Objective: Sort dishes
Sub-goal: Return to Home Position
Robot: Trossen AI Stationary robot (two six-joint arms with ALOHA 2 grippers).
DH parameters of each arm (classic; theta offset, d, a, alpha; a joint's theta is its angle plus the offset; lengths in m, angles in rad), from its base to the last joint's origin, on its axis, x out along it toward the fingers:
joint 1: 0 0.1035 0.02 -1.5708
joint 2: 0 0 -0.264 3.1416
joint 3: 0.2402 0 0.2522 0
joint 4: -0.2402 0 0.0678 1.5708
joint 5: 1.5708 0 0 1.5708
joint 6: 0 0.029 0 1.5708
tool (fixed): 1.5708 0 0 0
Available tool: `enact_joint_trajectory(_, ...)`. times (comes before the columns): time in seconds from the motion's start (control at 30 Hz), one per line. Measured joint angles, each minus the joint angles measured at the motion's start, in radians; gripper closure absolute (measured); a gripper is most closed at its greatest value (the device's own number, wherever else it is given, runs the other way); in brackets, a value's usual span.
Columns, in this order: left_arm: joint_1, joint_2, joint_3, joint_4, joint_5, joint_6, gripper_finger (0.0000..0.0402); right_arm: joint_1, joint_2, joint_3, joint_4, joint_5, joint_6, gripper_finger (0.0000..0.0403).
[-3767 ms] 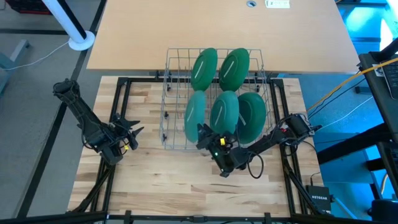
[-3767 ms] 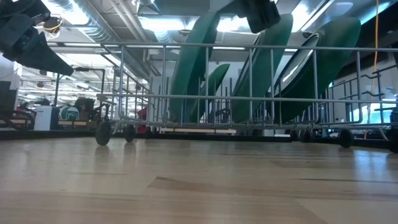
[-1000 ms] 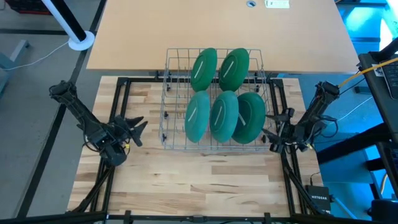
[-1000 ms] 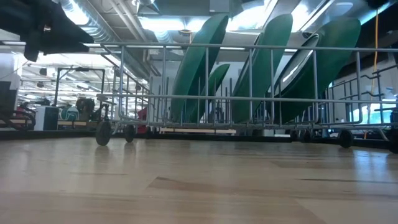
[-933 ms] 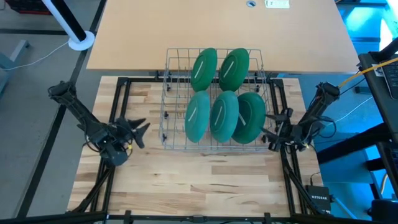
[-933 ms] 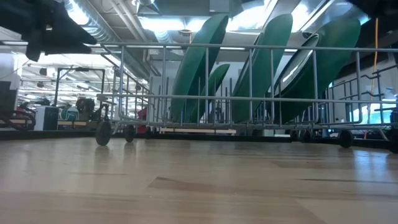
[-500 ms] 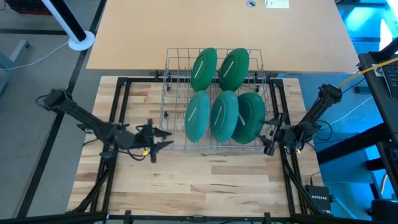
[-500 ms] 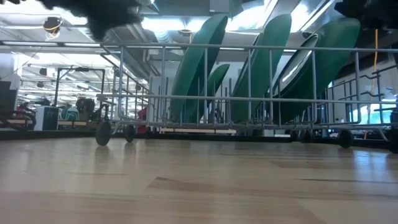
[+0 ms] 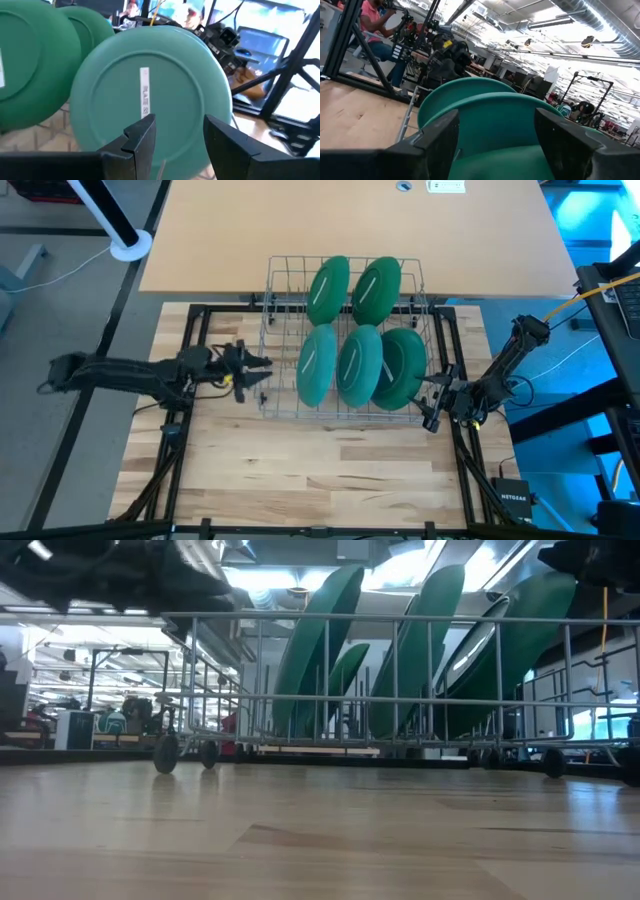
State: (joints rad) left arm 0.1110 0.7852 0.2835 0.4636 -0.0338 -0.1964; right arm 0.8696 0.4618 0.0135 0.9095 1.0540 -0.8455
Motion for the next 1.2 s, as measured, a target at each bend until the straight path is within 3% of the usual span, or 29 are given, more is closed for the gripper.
enact_joint_trajectory(0.13, 0.063, -0.134, -0.094, -0.003, 0.081, -0.038, 0.0247, 0.000, 0.000, 0.000, -0.002, -0.001, 0.000, 0.0142)
enact_joint_trajectory(0.5, 0.067, -0.334, -0.273, -0.014, 0.038, -0.096, 0.0247, 0.000, 0.000, 0.000, -0.048, -0.001, -0.002, 0.0142)
enact_joint_trajectory(0.87, 0.067, -0.361, -0.273, -0.066, -0.037, 0.041, 0.0247, 0.000, 0.000, -0.001, -0.054, -0.001, -0.002, 0.0142)
enact_joint_trajectory(1.07, 0.067, -0.361, -0.273, -0.111, -0.037, -0.158, 0.0247, 0.000, 0.000, -0.001, -0.054, -0.001, -0.002, 0.0142)
enact_joint_trajectory(1.2, 0.067, -0.362, -0.273, -0.131, -0.037, -0.207, 0.0247, 0.000, 0.000, -0.001, -0.054, 0.000, -0.002, 0.0142)
